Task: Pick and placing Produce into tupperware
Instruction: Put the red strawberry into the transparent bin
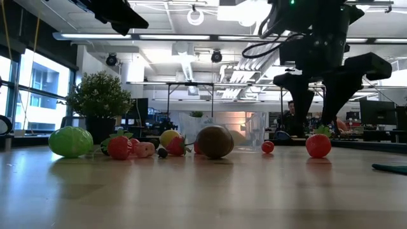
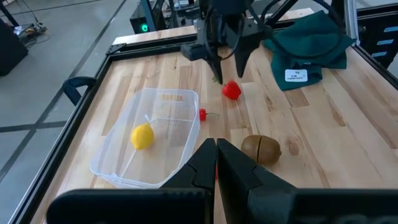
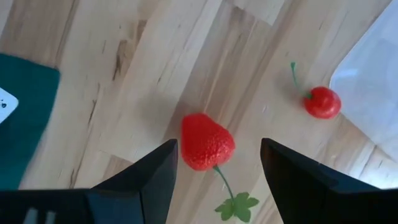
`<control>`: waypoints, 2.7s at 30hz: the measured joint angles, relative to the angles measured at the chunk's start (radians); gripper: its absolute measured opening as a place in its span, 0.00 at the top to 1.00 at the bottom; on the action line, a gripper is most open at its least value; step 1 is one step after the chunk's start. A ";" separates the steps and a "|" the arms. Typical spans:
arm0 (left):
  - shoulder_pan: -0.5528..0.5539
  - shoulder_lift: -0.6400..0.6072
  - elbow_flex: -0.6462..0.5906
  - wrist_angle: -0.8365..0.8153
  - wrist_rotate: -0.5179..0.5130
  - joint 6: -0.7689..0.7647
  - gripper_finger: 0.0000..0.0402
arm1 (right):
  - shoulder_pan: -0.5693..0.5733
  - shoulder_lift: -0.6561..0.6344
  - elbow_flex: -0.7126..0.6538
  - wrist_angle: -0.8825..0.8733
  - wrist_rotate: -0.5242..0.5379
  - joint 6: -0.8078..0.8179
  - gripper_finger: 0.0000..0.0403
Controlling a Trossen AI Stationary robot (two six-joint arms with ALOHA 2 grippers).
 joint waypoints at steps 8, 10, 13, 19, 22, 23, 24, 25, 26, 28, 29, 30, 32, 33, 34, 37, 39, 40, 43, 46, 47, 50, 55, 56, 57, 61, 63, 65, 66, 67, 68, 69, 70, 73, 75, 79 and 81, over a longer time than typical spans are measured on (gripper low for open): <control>0.000 0.000 0.000 0.000 0.000 0.000 0.99 | -0.013 0.105 0.000 0.018 -0.007 -0.009 0.45; 0.000 0.000 0.000 0.000 0.000 0.000 0.99 | -0.013 0.130 0.000 0.015 -0.010 -0.011 0.45; 0.000 0.000 0.000 0.000 0.000 0.000 0.99 | -0.013 0.160 0.000 0.017 -0.011 -0.012 0.45; 0.000 0.000 0.000 0.000 0.000 0.000 0.99 | -0.013 0.178 0.000 0.026 -0.011 -0.012 0.45; 0.000 0.000 0.000 0.000 0.000 0.000 0.99 | -0.013 0.178 0.000 0.026 -0.011 -0.005 0.45; 0.000 0.000 0.000 0.000 0.000 0.000 0.99 | -0.013 0.178 0.000 0.026 -0.011 -0.005 0.45; 0.000 0.000 0.000 0.000 0.000 0.000 0.99 | -0.013 0.178 0.000 0.026 -0.011 -0.005 0.46; 0.000 0.000 0.000 0.000 0.000 0.000 0.99 | -0.013 0.178 0.000 0.026 -0.011 -0.005 0.47; 0.000 0.000 0.000 0.000 0.000 0.000 0.99 | -0.013 0.178 0.000 0.026 -0.013 -0.005 0.48; 0.000 0.000 0.000 0.000 0.000 0.000 0.99 | -0.013 0.178 0.000 0.026 -0.022 -0.004 0.51; 0.000 0.000 0.000 0.000 0.000 0.000 0.99 | -0.013 0.178 0.000 0.026 -0.023 -0.001 0.52; 0.000 0.000 0.000 0.000 0.000 0.000 0.99 | -0.013 0.178 0.000 0.026 -0.023 0.004 0.53; 0.000 0.000 0.000 0.000 0.000 0.000 0.99 | -0.013 0.178 0.000 0.027 -0.025 0.006 0.55; 0.000 0.000 0.000 0.000 0.000 0.000 0.99 | -0.013 0.178 0.000 0.027 -0.025 0.007 0.55; 0.000 0.000 0.000 0.000 0.000 0.000 0.99 | -0.013 0.178 0.000 0.027 -0.025 0.007 0.55; 0.000 0.000 0.000 0.000 0.000 0.000 0.99 | -0.013 0.178 0.000 0.027 -0.025 0.007 0.55; 0.000 0.000 0.000 0.000 0.000 0.000 0.99 | -0.013 0.178 0.000 0.030 -0.025 0.007 0.55; 0.000 0.000 0.000 0.000 0.000 0.000 0.99 | -0.012 0.178 0.000 0.032 -0.025 0.007 0.55; 0.000 0.000 0.000 0.000 0.000 0.000 0.99 | -0.011 0.178 0.000 0.046 -0.025 0.012 0.55; 0.000 0.000 0.000 0.000 0.000 0.000 0.99 | -0.011 0.178 0.007 0.052 -0.031 0.029 0.55; 0.000 0.000 0.000 0.000 0.000 0.000 0.99 | -0.011 0.178 0.015 0.051 -0.040 0.035 0.55; 0.000 0.000 0.000 0.000 0.000 0.000 0.99 | -0.011 0.173 0.051 0.052 -0.078 0.051 0.56; 0.000 0.000 0.000 0.000 0.000 0.000 0.99 | -0.011 0.123 0.147 0.046 -0.119 0.060 0.56; 0.000 0.000 0.000 0.000 0.000 0.000 0.99 | -0.011 0.111 0.173 0.043 -0.119 0.060 0.56; 0.000 0.000 0.000 0.000 0.000 0.000 0.99 | -0.011 0.095 0.198 0.040 -0.118 0.059 0.56; 0.000 0.000 0.000 0.000 0.000 0.000 0.99 | -0.011 0.036 0.322 0.030 -0.090 0.056 0.56; 0.000 0.000 0.000 0.000 0.000 0.000 0.99 | -0.011 0.013 0.392 0.023 -0.051 0.056 0.56; 0.000 0.000 0.000 0.000 0.000 0.000 0.99 | -0.013 -0.005 0.469 0.023 -0.003 0.056 0.56; 0.000 0.000 0.000 0.000 0.000 0.000 0.99 | -0.013 -0.010 0.510 0.023 0.027 0.056 0.56; 0.000 0.000 0.000 0.000 0.000 0.000 0.99 | -0.013 -0.016 0.550 0.023 0.057 0.056 0.56; 0.000 0.000 0.000 0.000 0.000 0.000 0.99 | -0.013 -0.018 0.589 0.018 0.087 0.056 0.56; 0.000 0.000 0.000 0.000 0.000 0.000 0.99 | -0.013 -0.019 0.627 0.015 0.116 0.056 0.56; 0.000 0.000 0.000 0.000 0.000 0.000 0.99 | -0.013 -0.019 0.666 0.014 0.143 0.056 0.56; 0.000 0.000 0.000 0.000 0.000 0.000 0.99 | -0.020 -0.019 0.766 0.003 0.203 0.058 0.56; 0.000 0.000 0.000 0.000 0.000 0.000 0.99 | -0.035 -0.019 0.815 0.002 0.213 0.059 0.56; 0.000 0.000 0.000 0.000 0.000 0.000 0.99 | -0.087 -0.019 0.868 -0.008 0.212 0.120 0.56; 0.000 0.000 0.000 0.000 0.000 0.000 0.99 | -0.125 -0.018 0.871 -0.022 0.214 0.152 0.56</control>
